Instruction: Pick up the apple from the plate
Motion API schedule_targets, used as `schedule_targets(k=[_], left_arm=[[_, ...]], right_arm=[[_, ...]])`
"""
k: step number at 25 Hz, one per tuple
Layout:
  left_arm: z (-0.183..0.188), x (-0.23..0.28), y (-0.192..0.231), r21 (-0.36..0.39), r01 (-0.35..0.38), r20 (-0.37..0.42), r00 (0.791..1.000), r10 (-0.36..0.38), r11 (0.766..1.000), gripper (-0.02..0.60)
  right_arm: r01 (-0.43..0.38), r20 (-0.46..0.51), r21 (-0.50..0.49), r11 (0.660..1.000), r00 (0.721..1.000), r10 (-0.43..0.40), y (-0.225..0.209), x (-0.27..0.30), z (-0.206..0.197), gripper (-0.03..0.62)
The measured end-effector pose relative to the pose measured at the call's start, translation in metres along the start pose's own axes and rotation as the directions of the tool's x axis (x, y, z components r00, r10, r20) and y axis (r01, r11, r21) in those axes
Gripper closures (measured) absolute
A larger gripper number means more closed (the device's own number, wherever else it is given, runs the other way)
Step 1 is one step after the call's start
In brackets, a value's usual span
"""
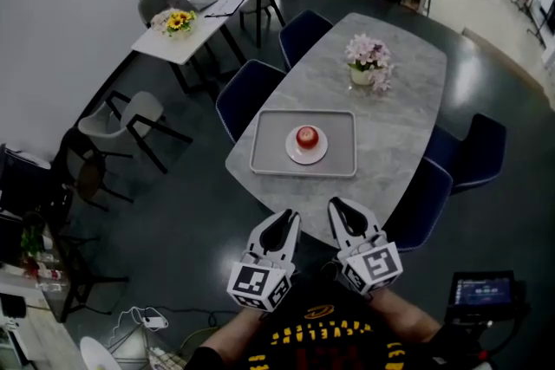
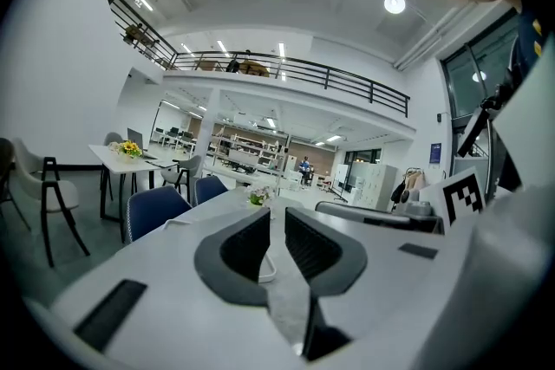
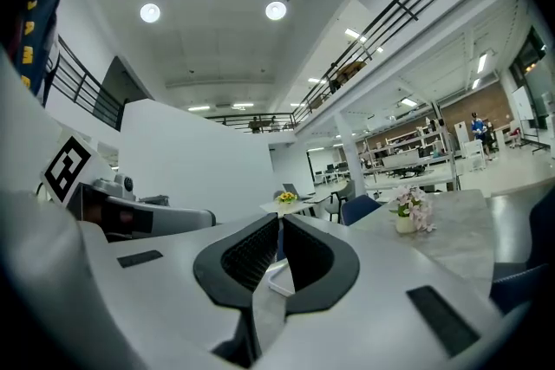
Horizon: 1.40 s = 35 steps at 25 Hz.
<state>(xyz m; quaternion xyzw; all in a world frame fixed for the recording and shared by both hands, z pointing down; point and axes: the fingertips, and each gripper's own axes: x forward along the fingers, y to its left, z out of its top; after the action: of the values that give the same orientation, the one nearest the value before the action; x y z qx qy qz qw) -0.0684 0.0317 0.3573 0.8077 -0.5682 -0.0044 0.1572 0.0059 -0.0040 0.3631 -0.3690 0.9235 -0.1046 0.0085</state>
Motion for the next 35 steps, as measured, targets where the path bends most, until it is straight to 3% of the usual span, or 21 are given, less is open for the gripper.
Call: schedule_targets(k=[8, 15, 19, 21, 27, 35], left_arm=[[-0.001, 0.035, 0.027, -0.019, 0.018, -0.025, 1.0, -0.018, 1.0, 0.526], [0.002, 0.072, 0.068, -0.044, 0.105, -0.076, 0.991, -0.108, 0.994, 0.525], [0.012, 0.091, 0.092, -0.055, 0.171, -0.096, 0.98, -0.176, 0.984, 0.525], [0.016, 0.099, 0.105, -0.062, 0.201, -0.104, 0.973, -0.207, 0.978, 0.525], [0.015, 0.108, 0.141, -0.092, 0.28, -0.145, 0.946, -0.291, 0.956, 0.525], [-0.01, 0.13, 0.184, -0.141, 0.31, -0.235, 0.912, -0.336, 0.94, 0.525]], right_arm=[[0.051, -0.024, 0.029, 0.998, 0.998, -0.05, -0.03, 0.025, -0.01, 0.586], [0.167, -0.041, 0.011, 0.986, 0.985, -0.166, -0.049, 0.062, -0.006, 0.586], [0.234, -0.043, 0.01, 0.972, 0.971, -0.233, -0.053, 0.089, -0.004, 0.585], [0.26, -0.049, 0.012, 0.965, 0.965, -0.259, -0.052, 0.104, -0.005, 0.543], [0.347, -0.082, 0.033, 0.937, 0.936, -0.344, -0.045, 0.136, -0.021, 0.543], [0.461, -0.153, 0.052, 0.886, 0.88, -0.449, -0.059, 0.148, -0.044, 0.542]])
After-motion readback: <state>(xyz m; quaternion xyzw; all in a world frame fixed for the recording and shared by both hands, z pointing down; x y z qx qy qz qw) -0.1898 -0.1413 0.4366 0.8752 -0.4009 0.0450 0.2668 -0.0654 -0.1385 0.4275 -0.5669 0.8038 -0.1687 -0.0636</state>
